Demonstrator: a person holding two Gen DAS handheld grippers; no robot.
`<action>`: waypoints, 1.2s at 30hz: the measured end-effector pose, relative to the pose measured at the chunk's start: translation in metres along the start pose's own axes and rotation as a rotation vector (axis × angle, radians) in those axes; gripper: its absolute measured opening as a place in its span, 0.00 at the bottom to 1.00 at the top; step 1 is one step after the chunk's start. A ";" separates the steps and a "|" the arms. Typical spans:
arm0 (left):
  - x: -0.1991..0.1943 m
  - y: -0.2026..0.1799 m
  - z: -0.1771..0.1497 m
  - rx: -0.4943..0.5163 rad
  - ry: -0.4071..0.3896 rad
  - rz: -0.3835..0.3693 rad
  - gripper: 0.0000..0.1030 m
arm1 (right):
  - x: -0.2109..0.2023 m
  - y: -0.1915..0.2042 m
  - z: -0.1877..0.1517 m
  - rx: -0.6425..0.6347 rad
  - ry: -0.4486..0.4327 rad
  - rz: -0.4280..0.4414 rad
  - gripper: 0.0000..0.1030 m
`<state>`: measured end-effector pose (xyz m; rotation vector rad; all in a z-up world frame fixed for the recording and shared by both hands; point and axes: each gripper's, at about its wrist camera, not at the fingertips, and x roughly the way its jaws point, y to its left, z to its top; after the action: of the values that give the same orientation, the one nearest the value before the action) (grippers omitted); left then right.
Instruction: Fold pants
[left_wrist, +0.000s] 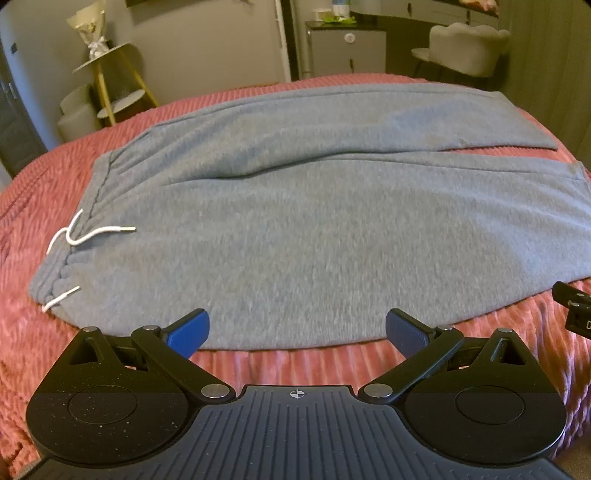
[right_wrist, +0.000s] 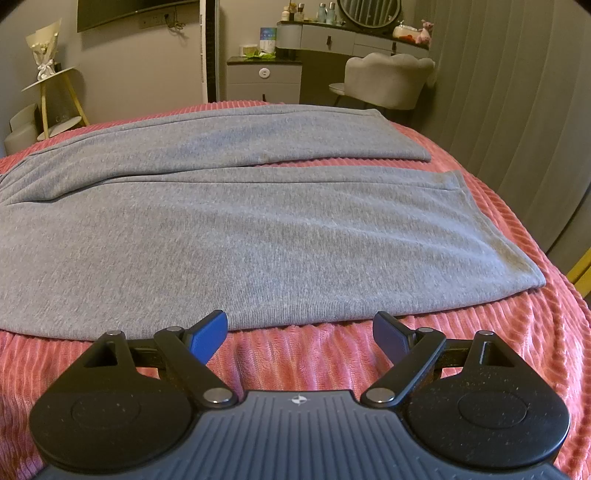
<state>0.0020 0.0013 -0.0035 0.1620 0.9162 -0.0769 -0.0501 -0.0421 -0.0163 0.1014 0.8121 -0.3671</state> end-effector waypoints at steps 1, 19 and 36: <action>0.000 0.000 0.000 -0.002 0.002 -0.001 1.00 | 0.000 0.000 0.000 0.000 0.001 0.001 0.84; 0.006 0.000 0.000 -0.009 0.022 -0.005 1.00 | 0.006 0.000 0.001 0.016 0.017 -0.004 0.84; 0.012 0.000 0.000 -0.011 0.038 -0.005 1.00 | 0.009 -0.002 0.001 0.020 0.027 -0.007 0.84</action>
<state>0.0091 0.0011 -0.0127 0.1511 0.9549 -0.0736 -0.0443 -0.0466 -0.0220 0.1229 0.8359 -0.3808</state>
